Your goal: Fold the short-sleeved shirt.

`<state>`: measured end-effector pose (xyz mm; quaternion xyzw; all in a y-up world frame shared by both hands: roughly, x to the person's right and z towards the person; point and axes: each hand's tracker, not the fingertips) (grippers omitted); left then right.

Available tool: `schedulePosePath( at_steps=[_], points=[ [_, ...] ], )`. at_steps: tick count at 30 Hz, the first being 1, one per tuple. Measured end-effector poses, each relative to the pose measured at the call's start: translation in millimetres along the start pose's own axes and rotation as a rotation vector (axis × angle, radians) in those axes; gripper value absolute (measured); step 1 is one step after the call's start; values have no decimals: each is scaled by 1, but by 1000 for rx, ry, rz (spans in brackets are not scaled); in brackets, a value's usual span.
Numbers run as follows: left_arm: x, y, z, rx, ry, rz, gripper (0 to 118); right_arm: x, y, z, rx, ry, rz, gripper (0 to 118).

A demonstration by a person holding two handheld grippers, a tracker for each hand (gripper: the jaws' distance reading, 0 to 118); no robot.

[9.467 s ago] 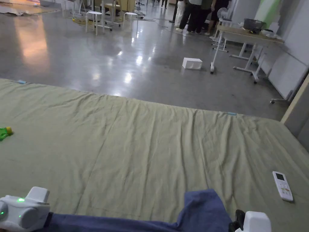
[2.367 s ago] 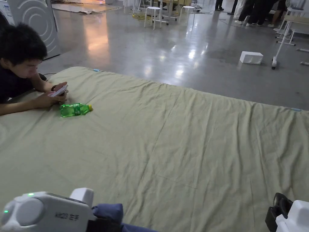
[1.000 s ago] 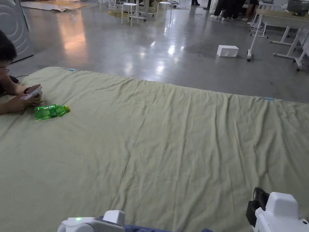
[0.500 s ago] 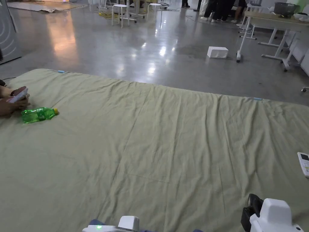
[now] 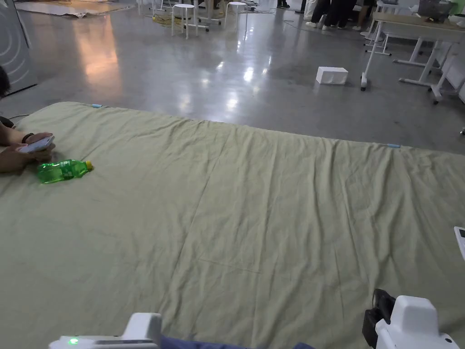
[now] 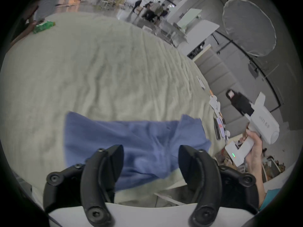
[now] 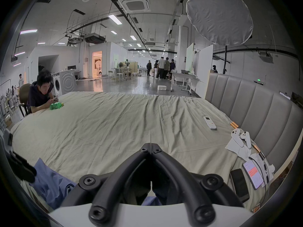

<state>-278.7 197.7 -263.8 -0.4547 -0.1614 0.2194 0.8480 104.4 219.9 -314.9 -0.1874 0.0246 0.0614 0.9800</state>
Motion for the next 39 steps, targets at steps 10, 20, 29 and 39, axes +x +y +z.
schedulePosePath(
  at_steps=[10,20,29,39],
  points=[
    [-123,-4,17,19,-48,164,89,-4,5,2,9,7,5,0],
    [-174,-18,-26,-34,-408,416,87,-7,4,0,1,8,4,0],
    [-160,-20,-45,-72,-294,255,15,-7,0,2,-11,7,7,0],
    [-136,14,32,-16,-139,128,14,-1,2,2,-2,6,10,0]
  ],
)
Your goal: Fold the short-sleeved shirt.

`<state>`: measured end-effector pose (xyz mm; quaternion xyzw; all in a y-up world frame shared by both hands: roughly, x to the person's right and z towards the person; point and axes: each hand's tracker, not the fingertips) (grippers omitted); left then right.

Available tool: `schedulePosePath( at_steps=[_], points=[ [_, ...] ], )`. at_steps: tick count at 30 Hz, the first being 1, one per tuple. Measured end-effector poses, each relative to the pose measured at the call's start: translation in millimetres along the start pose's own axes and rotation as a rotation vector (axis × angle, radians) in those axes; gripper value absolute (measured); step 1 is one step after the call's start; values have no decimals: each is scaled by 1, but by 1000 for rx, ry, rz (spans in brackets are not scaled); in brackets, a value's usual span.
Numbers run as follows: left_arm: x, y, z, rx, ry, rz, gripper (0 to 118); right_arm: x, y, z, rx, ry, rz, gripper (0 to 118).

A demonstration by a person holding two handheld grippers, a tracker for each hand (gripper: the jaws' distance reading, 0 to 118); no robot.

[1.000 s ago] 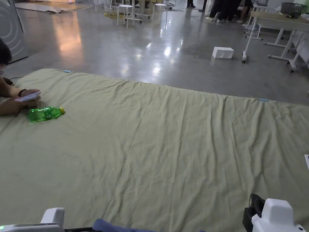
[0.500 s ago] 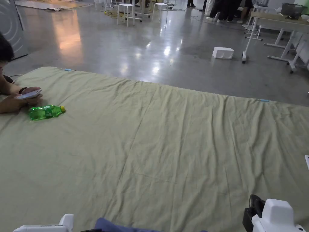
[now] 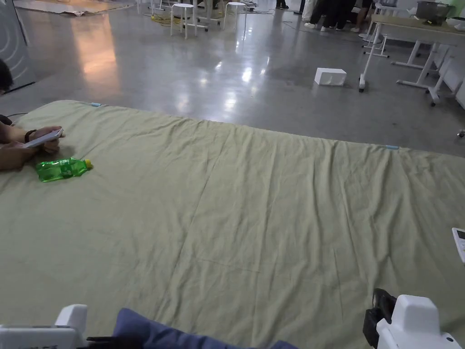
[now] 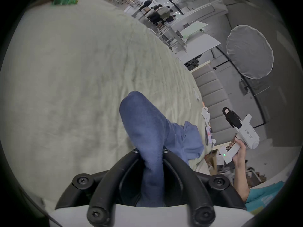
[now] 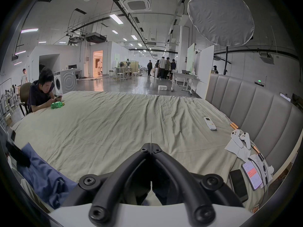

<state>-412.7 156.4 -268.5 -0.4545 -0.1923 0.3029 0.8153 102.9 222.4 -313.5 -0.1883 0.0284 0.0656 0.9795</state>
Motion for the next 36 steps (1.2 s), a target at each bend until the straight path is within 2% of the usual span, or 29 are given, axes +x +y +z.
schedulePosePath(
  at_steps=[2,7,12,15,24,36],
  points=[
    [6,11,22,13,65,-23,14,1,0,-1,3,0,-8,0],
    [53,25,62,10,344,-115,14,0,3,-1,8,10,-9,0],
    [86,21,66,8,440,-145,14,-3,2,-2,10,21,-8,0],
    [113,12,58,23,457,-135,14,-4,0,-2,10,24,-13,0],
    [170,-6,21,32,369,-133,14,-9,-7,0,-5,41,-15,0],
    [224,-30,-87,-77,334,-202,15,-1,-20,-3,-27,30,-32,0]
  ],
)
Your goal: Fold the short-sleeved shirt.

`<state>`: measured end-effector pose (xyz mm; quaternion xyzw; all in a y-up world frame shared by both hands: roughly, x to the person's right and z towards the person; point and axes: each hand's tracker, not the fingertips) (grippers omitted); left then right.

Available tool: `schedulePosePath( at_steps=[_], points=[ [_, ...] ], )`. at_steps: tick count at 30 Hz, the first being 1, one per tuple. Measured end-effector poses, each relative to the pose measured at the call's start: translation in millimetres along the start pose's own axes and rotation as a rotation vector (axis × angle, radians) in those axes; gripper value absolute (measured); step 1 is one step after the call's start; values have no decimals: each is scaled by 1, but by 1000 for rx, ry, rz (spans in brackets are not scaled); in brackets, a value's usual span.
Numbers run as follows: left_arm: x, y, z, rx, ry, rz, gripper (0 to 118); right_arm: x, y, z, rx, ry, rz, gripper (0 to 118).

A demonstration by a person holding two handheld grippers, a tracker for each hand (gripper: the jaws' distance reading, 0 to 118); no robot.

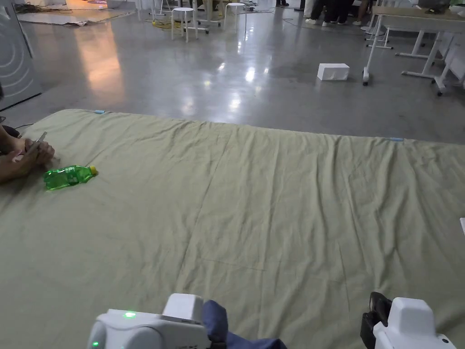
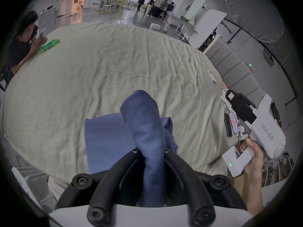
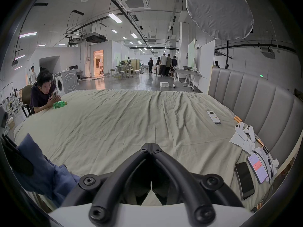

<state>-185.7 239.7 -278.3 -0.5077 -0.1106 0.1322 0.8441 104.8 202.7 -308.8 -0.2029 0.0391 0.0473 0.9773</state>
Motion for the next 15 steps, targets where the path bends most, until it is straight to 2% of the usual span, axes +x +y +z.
schedulePosePath(
  at_steps=[5,8,9,10,12,15],
  points=[
    [29,-1,-42,-59,8,-29,19,2,-3,3,-9,-5,-4,0],
    [32,0,-67,-98,3,4,31,4,-5,2,-16,-7,-12,0],
    [31,0,-73,-113,0,18,38,5,-6,2,-17,-8,-13,0],
    [31,1,-76,-122,-8,30,38,5,-6,2,-20,-7,-12,0],
    [29,1,-73,-119,-40,54,44,5,-6,5,-22,-8,-12,0],
    [21,7,-54,-84,-110,75,60,7,-5,7,-22,-11,-6,0]
  ],
)
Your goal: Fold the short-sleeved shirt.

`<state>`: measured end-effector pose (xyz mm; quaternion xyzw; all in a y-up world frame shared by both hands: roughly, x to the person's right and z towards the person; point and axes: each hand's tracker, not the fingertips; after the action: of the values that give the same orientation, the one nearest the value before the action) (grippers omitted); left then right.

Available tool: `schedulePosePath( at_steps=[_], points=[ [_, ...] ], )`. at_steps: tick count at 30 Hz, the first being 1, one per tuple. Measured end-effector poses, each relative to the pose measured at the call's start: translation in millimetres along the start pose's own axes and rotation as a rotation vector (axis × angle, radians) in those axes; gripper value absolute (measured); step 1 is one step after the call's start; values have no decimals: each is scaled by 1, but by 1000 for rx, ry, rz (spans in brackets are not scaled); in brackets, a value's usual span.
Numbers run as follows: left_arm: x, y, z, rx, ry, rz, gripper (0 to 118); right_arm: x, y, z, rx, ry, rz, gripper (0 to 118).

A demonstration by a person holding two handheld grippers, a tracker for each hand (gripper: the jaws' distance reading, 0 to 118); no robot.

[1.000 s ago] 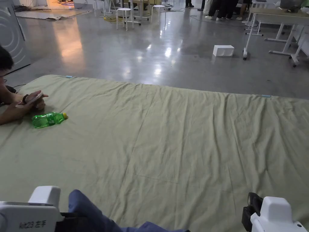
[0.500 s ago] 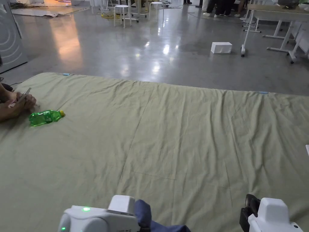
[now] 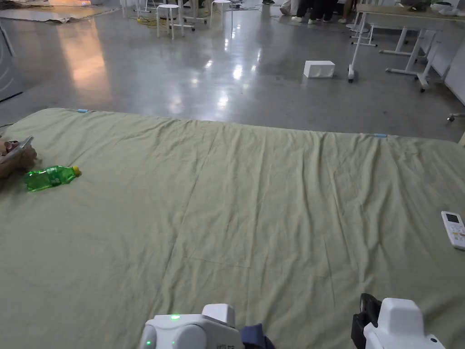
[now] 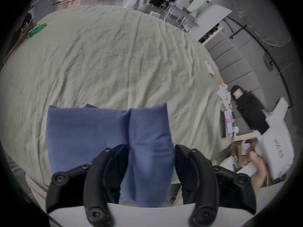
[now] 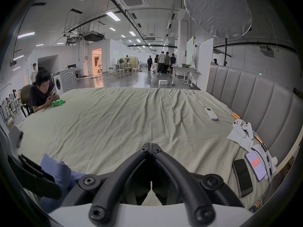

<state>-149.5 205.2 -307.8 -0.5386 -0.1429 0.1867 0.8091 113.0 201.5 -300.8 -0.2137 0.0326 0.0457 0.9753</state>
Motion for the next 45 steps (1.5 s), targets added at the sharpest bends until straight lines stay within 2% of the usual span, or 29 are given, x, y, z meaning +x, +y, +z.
schedulePosePath(
  at_steps=[3,6,7,8,9,13,18,22,28,33,36,40,43,45],
  points=[
    [-10,3,23,56,-91,26,62,2,1,1,1,-4,-1,0],
    [-11,-3,32,68,-87,16,58,3,0,-1,0,-5,-3,0],
    [-11,-5,26,67,-66,-3,51,3,0,-1,-2,-5,-5,0],
    [-11,-7,19,57,-45,-16,38,3,1,-1,-2,-3,-6,0],
    [-8,-13,11,51,-41,-13,19,2,1,-1,-3,-3,-7,0],
    [-3,-29,-30,-19,-106,-30,18,-1,2,1,-7,1,-9,0],
    [-3,-46,-68,15,-12,-98,10,-1,0,-2,-11,1,-6,0],
    [-5,-42,-45,56,-49,-90,8,-1,4,0,-2,1,-5,0],
    [-8,-21,35,386,-63,-209,8,-3,17,4,58,-5,-8,0],
    [-19,-4,77,738,198,-333,7,-11,42,17,164,-39,-29,0],
    [-23,-3,94,911,361,-432,7,-20,59,27,236,-61,-12,0],
    [-30,3,111,1073,443,-390,7,-28,72,33,336,-89,22,0],
    [-34,9,117,1141,534,-366,7,-32,81,34,359,-93,23,0],
    [-41,12,120,1159,538,-350,7,-31,86,34,373,-101,19,0]
  ],
)
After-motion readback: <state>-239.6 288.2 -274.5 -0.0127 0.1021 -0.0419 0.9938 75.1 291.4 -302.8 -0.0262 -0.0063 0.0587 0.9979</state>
